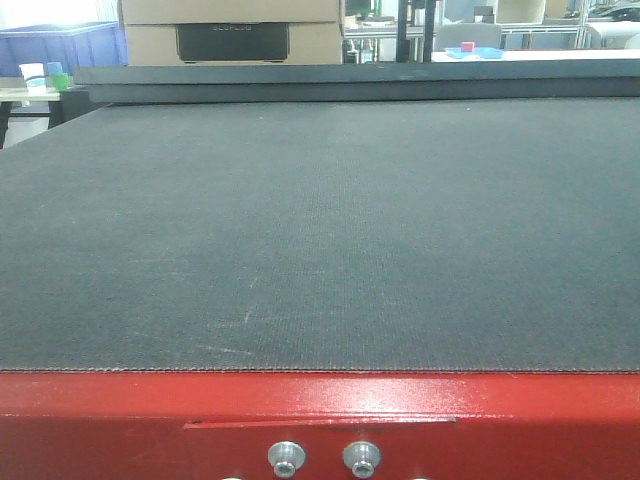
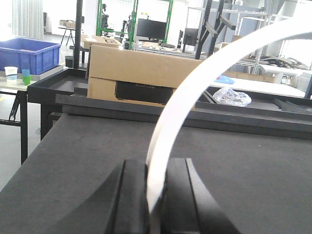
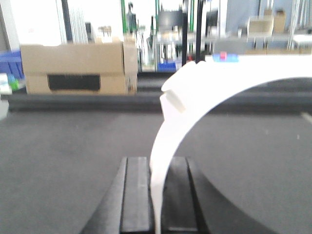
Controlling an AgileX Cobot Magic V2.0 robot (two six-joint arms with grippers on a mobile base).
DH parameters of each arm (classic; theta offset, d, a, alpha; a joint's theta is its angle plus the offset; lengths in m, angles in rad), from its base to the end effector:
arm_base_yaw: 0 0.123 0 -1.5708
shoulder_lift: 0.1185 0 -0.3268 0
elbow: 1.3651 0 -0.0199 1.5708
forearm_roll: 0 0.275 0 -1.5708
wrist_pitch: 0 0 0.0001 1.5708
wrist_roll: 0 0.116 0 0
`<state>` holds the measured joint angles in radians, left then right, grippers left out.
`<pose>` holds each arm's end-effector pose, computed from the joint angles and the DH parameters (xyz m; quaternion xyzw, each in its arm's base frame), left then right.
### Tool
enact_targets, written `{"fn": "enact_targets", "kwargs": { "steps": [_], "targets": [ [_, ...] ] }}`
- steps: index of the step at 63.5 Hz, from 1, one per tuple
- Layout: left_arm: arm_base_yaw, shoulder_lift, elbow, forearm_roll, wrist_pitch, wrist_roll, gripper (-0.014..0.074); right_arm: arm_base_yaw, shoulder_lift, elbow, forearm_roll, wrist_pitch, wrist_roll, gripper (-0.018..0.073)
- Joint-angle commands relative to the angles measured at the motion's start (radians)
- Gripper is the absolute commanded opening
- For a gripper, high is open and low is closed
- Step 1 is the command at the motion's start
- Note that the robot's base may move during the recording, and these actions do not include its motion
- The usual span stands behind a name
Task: Grab PVC pipe and place in blue bin
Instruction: 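Lift both held white pipe pieces up off the table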
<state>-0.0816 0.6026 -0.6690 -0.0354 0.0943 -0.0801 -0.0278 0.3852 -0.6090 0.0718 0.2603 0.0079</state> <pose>0.1386 -0.0117 0.4073 -0.0104 0.6857 -0.0727 0.7241 0.0854 -0.0002 0.3897 0.0295 0.6881 0.0243 0.7246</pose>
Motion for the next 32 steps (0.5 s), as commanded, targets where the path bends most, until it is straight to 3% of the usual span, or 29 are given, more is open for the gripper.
{"fn": "enact_targets", "kwargs": {
  "steps": [1,32],
  "targets": [
    [0.004,-0.007,-0.003,0.002,-0.007,-0.002,-0.0111,0.002,-0.029,0.000,-0.005,-0.028,-0.008,-0.0169],
    [0.004,-0.007,-0.003,0.002,-0.007,-0.002,-0.0111,0.002,-0.044,0.000,-0.005,-0.028,-0.008,-0.0169]
  ]
}}
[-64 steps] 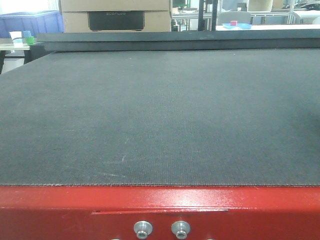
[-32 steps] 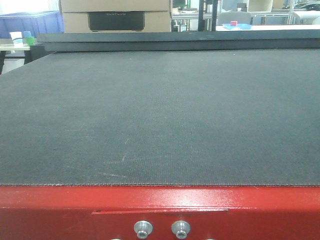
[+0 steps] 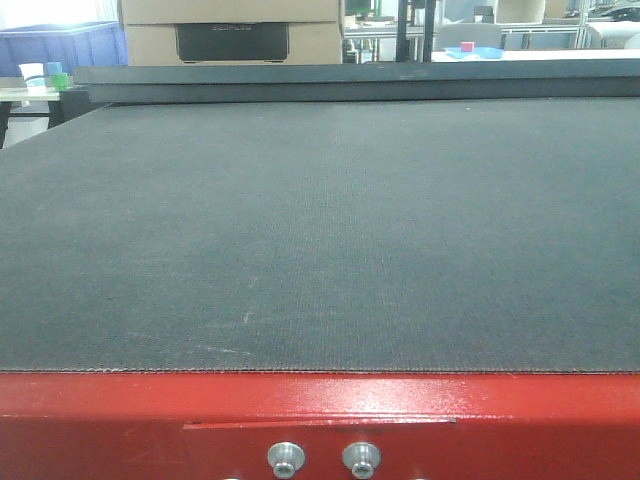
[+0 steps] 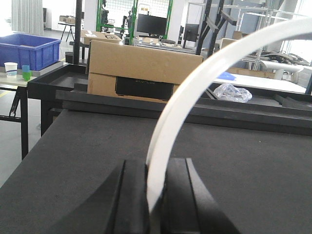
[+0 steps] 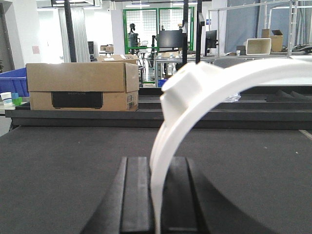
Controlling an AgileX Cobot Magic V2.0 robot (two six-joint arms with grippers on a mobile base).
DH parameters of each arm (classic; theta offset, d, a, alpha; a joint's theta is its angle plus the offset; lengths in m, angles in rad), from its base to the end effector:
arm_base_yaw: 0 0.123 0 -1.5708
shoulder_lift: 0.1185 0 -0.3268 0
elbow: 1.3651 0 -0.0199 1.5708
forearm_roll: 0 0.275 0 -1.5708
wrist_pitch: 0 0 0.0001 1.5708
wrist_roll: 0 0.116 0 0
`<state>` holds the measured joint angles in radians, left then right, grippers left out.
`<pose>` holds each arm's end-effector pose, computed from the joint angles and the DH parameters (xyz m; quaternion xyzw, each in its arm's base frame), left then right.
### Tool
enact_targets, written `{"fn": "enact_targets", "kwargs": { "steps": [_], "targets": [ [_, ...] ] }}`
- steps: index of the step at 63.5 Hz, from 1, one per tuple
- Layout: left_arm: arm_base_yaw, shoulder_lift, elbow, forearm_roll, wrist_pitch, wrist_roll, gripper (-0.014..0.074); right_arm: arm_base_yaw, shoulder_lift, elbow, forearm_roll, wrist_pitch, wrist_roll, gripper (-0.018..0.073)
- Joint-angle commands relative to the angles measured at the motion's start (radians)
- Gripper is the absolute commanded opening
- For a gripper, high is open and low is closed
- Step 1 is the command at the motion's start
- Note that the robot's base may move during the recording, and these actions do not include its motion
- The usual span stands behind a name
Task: Grab PVC pipe and place in blue bin
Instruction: 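Lift both held white pipe pieces up off the table, then drive the base away from the table holding both pieces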
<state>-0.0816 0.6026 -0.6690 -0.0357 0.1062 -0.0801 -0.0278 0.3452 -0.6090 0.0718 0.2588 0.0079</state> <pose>0.1386 -0.0118 0.4059 -0.0104 0.6901 -0.0725 0.7200 0.0746 0.0001 0.3931 0.0286 0.6729 0.0245 0.7387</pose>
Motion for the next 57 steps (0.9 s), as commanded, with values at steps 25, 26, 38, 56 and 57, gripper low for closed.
{"fn": "enact_targets", "kwargs": {
  "steps": [25,26,38,56,57],
  "targets": [
    [0.004,-0.007,-0.003,0.002,-0.019,-0.002,-0.0111,0.002,-0.004,0.000,-0.005,-0.027,-0.008,-0.0169],
    [0.004,-0.007,-0.003,0.002,-0.019,-0.002,-0.0111,0.002,-0.004,0.000,-0.005,-0.027,-0.008,-0.0169],
    [0.004,-0.007,-0.003,0.002,-0.019,-0.002,-0.0111,0.002,-0.004,0.000,-0.005,-0.027,-0.008,-0.0169],
    [0.004,-0.007,-0.003,0.002,-0.019,-0.002,-0.0111,0.002,-0.004,0.000,-0.005,-0.027,-0.008,-0.0169],
    [0.004,-0.007,-0.003,0.002,-0.019,-0.002,-0.0111,0.002,-0.004,0.000,-0.005,-0.027,-0.008,-0.0169]
  ]
}}
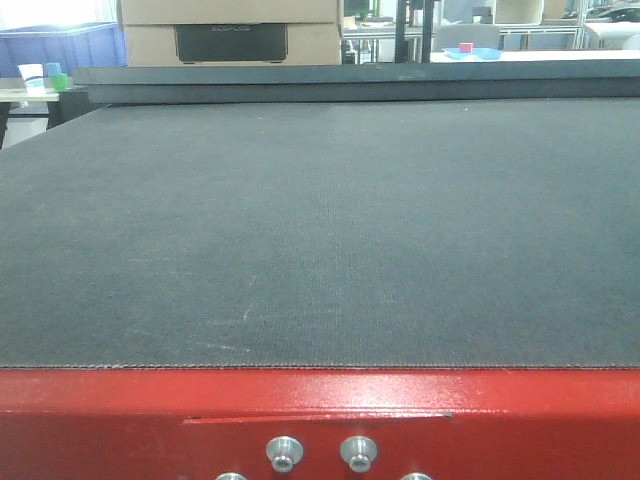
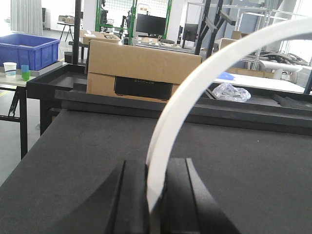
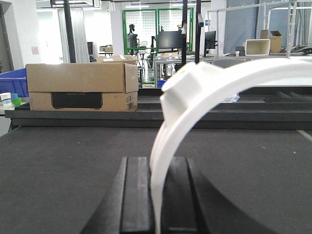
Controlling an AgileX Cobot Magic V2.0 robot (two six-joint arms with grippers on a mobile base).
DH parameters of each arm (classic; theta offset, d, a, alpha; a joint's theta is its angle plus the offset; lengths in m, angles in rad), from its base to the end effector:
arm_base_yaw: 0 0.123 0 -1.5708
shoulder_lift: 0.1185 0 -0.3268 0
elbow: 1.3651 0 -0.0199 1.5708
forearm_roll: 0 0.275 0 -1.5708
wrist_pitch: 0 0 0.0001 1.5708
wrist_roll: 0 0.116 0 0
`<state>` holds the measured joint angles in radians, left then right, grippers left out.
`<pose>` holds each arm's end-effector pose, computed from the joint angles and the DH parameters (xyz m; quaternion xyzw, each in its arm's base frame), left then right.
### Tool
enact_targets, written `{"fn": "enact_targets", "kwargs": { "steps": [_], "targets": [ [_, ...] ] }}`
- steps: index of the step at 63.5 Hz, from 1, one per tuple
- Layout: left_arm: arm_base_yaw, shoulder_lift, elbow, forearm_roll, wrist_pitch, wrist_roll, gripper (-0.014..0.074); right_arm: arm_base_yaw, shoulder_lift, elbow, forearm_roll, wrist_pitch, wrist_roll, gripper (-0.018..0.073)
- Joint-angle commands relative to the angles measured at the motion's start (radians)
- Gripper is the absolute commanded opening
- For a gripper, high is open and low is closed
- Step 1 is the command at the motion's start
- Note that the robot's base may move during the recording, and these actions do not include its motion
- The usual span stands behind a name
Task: Grab PVC pipe and place in blue bin
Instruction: 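Drive the base away from the table holding both pieces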
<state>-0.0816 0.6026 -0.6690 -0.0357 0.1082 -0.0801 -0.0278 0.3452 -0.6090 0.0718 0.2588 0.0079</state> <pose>0.1386 -0.0118 0.4057 -0.0103 0.6908 -0.0725 0.7194 0.0746 0.0001 0.3931 0.0286 0.6729 0.0245 0.7387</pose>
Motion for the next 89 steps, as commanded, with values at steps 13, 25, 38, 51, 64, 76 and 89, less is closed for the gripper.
{"fn": "enact_targets", "kwargs": {
  "steps": [13,25,38,51,64,76,89],
  "targets": [
    [0.004,-0.007,-0.003,0.002,-0.021,-0.002,-0.0111,0.002,-0.004,0.000,-0.005,-0.027,-0.008,-0.0169],
    [0.004,-0.007,-0.003,0.002,-0.021,-0.002,-0.0111,0.002,-0.004,0.000,-0.005,-0.027,-0.008,-0.0169],
    [0.004,-0.007,-0.003,0.002,-0.021,-0.002,-0.0111,0.002,-0.004,0.000,-0.005,-0.027,-0.008,-0.0169],
    [0.004,-0.007,-0.003,0.002,-0.021,-0.002,-0.0111,0.002,-0.004,0.000,-0.005,-0.027,-0.008,-0.0169],
    [0.004,-0.007,-0.003,0.002,-0.021,-0.002,-0.0111,0.002,-0.004,0.000,-0.005,-0.027,-0.008,-0.0169],
    [0.004,-0.007,-0.003,0.002,-0.021,-0.002,-0.0111,0.002,-0.004,0.000,-0.005,-0.027,-0.008,-0.0169],
    [0.004,-0.007,-0.003,0.002,-0.021,-0.002,-0.0111,0.002,-0.004,0.000,-0.005,-0.027,-0.008,-0.0169]
  ]
}}
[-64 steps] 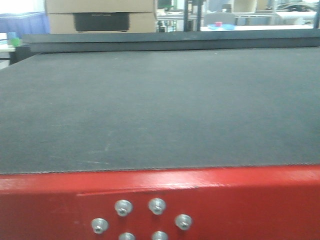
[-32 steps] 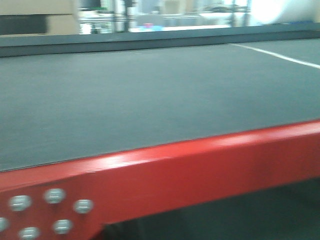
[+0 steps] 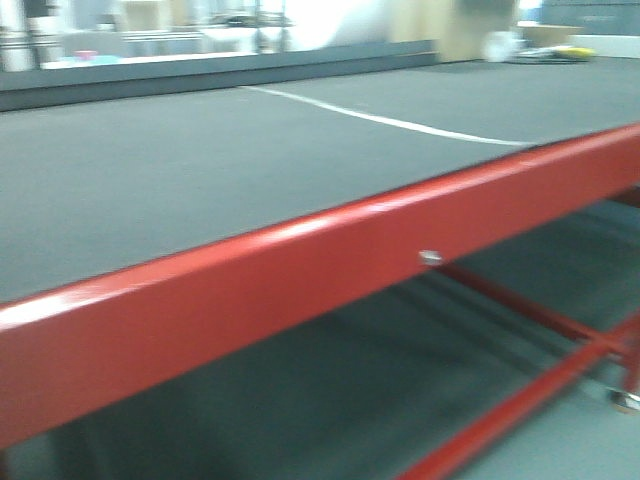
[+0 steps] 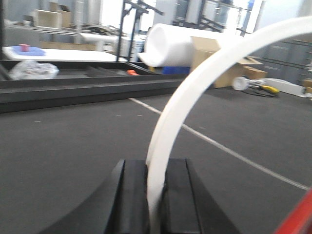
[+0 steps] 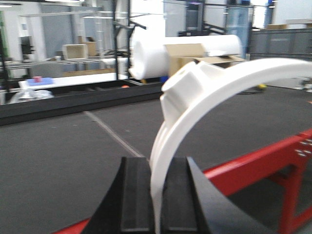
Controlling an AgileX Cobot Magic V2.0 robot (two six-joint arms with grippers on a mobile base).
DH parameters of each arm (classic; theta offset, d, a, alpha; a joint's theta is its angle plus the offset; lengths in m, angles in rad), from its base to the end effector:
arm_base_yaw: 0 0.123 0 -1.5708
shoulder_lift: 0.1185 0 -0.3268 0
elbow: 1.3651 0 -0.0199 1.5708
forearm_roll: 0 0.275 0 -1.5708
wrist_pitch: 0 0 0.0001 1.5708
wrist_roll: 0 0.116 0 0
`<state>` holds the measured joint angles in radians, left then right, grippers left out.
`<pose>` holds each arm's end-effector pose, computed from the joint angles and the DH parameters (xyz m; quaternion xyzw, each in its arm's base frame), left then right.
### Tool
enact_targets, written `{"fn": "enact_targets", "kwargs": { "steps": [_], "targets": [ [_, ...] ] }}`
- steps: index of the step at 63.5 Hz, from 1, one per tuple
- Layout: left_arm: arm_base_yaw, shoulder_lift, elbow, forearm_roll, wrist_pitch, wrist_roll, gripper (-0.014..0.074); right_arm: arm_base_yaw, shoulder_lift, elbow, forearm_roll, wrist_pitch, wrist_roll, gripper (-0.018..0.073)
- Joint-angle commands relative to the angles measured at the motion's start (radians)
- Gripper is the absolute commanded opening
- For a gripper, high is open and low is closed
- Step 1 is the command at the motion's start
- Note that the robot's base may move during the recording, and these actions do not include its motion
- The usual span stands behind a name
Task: Grab PVC pipe and place in blue bin
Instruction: 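Drive the base away from the table holding both pieces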
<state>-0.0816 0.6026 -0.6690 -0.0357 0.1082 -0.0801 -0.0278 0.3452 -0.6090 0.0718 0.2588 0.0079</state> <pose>0.1386 -0.0118 0.4057 -0.0103 0.6908 -0.0725 0.7194 0.0746 0.0001 0.3931 0.0286 0.6729 0.0245 0.7387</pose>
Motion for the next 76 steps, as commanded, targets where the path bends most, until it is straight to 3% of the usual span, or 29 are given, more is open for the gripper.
{"fn": "enact_targets", "kwargs": {
  "steps": [1,76],
  "targets": [
    [0.004,-0.007,-0.003,0.002,-0.021,-0.002,-0.0111,0.002,-0.004,0.000,-0.005,-0.027,-0.008,-0.0169],
    [0.004,-0.007,-0.003,0.002,-0.021,-0.002,-0.0111,0.002,-0.004,0.000,-0.005,-0.027,-0.008,-0.0169]
  ]
}}
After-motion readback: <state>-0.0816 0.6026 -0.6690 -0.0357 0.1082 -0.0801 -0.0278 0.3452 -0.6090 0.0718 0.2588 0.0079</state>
